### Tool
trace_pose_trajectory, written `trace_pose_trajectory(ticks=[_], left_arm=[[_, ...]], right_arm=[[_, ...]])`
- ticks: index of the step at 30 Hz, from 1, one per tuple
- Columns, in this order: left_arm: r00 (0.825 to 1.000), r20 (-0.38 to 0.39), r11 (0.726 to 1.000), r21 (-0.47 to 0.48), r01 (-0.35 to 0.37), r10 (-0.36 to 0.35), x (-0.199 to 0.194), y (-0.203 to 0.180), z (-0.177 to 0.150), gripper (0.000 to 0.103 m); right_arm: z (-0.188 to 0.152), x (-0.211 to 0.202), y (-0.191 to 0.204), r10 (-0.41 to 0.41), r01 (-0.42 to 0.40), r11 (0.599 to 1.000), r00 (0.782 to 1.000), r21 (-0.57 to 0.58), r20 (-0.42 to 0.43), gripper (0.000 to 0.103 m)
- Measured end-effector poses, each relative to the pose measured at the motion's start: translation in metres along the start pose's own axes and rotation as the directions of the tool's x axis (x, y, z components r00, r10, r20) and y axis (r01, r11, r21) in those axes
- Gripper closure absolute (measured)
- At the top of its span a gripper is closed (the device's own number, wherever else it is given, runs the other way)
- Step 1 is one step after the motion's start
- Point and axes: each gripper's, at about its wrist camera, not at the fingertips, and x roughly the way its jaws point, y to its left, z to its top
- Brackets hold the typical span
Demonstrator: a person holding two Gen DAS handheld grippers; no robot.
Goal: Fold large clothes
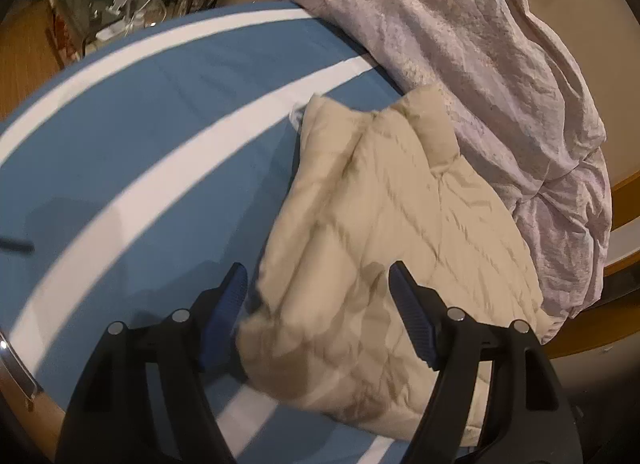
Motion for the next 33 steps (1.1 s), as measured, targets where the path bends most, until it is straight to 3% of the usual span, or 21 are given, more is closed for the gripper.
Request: trace_pose_trajectory(ticks=[8, 23, 26, 28, 31, 33], left_arm=[[0.996, -0.077, 0.996, 0.075, -0.044, 0.05, 0.022, -0.005, 0.032, 0.026], [0.992, -0.123, 0.997, 0.075, -0.014, 0.023, 0.044, -0.016, 0.017, 0.028], [0.993, -0.116, 0.997, 0.071, -0.004, 0.012, 0.045, -0.02, 0.014, 0.042], [0.994, -0.105, 0.997, 0.07, 0.009, -0.002, 0.043, -0.022, 0.013, 0.061], [0.996, -0.084, 0.997, 0.077, 0.031, -0.024, 0.036, -0.028, 0.013, 0.08], [0.998, -0.056, 0.994, 0.1, 0.037, -0.032, 0.027, -0.037, 0.013, 0.085]], right_arm=[[0.002, 0.003, -0.001, 0.011, -0.011, 1.0, 1.0, 0.001, -0.014, 0.063], [0.001, 0.007, -0.004, 0.042, -0.042, 0.999, 0.999, -0.004, -0.021, 0.062], [-0.001, 0.007, -0.006, 0.047, -0.048, 0.999, 0.999, -0.005, -0.02, 0.062], [-0.001, 0.007, -0.006, 0.052, -0.052, 0.999, 0.998, -0.006, -0.021, 0.062], [-0.001, 0.007, -0.007, 0.057, -0.058, 0.998, 0.998, -0.006, -0.023, 0.062], [-0.001, 0.007, -0.006, 0.056, -0.056, 0.998, 0.998, -0.003, -0.023, 0.062]])
